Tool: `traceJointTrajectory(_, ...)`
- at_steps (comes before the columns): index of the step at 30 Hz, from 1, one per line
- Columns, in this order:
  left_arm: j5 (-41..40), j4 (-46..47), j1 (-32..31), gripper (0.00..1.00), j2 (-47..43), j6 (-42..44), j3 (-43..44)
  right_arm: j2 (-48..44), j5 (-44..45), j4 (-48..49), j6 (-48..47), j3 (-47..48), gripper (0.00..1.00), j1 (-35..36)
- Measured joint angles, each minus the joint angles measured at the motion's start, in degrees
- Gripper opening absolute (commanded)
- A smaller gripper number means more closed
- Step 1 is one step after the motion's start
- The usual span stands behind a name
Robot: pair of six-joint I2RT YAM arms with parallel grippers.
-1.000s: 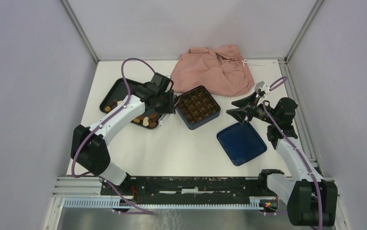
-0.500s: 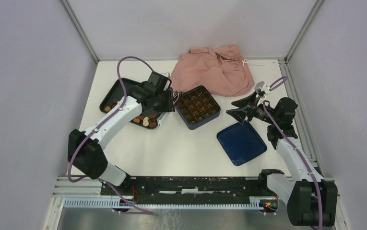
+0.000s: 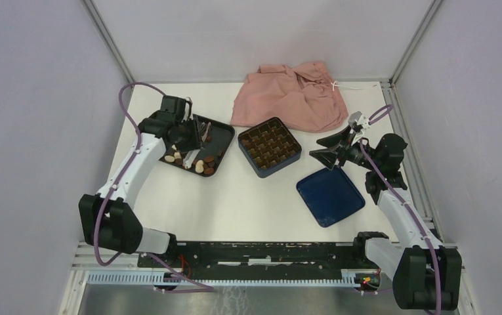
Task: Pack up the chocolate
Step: Place the fake chocolate in the packing box.
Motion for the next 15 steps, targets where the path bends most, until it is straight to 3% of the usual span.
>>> traceJointTrajectory(15,-2.6,-2.4,0.7,0.42,10.4,7.1,3.2,3.1,-0.7,0.0,0.0,0.5,0.62,0.0)
